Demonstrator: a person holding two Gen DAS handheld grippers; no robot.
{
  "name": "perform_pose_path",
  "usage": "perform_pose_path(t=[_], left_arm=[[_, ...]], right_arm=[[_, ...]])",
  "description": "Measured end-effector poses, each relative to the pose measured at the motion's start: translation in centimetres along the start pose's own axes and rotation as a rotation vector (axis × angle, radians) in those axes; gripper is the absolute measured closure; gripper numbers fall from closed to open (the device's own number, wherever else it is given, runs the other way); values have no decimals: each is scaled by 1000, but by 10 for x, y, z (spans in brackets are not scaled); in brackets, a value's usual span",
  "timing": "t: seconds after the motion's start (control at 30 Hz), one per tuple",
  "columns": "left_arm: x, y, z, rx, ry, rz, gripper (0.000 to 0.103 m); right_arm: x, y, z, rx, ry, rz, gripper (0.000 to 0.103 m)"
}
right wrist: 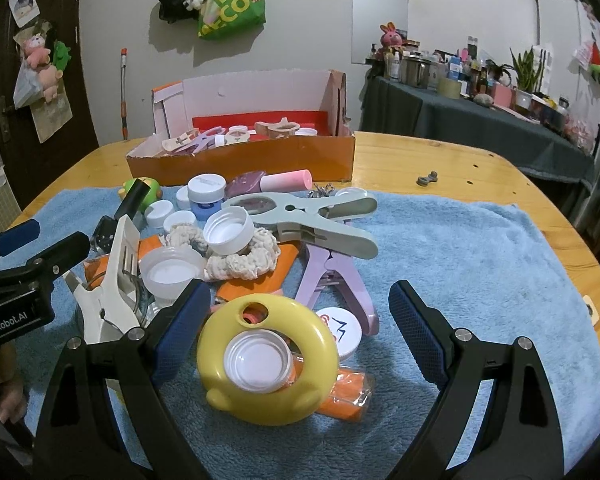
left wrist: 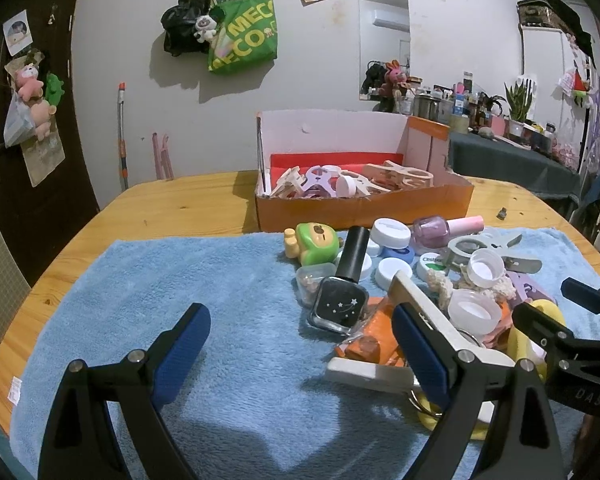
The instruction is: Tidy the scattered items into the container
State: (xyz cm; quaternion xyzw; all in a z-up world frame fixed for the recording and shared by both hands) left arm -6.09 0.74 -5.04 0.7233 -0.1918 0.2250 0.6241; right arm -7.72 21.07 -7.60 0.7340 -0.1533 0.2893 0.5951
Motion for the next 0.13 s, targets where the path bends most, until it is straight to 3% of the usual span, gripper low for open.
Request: perform_pose_path(t=[0.13], left_arm=[[-1, 1, 1, 3, 0, 9, 9]], right_arm=[[-1, -1, 0, 0, -2, 3, 11]])
Point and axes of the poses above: each gripper's, at about its wrist camera, not at the fingertips, and x roughly against the way its jaws point, z to its left, y to its top, the point moved 5 cm from there along -x, roughly the way its jaws point, and after that the axes turned 10 degrees about x, right-handed, at the moved point
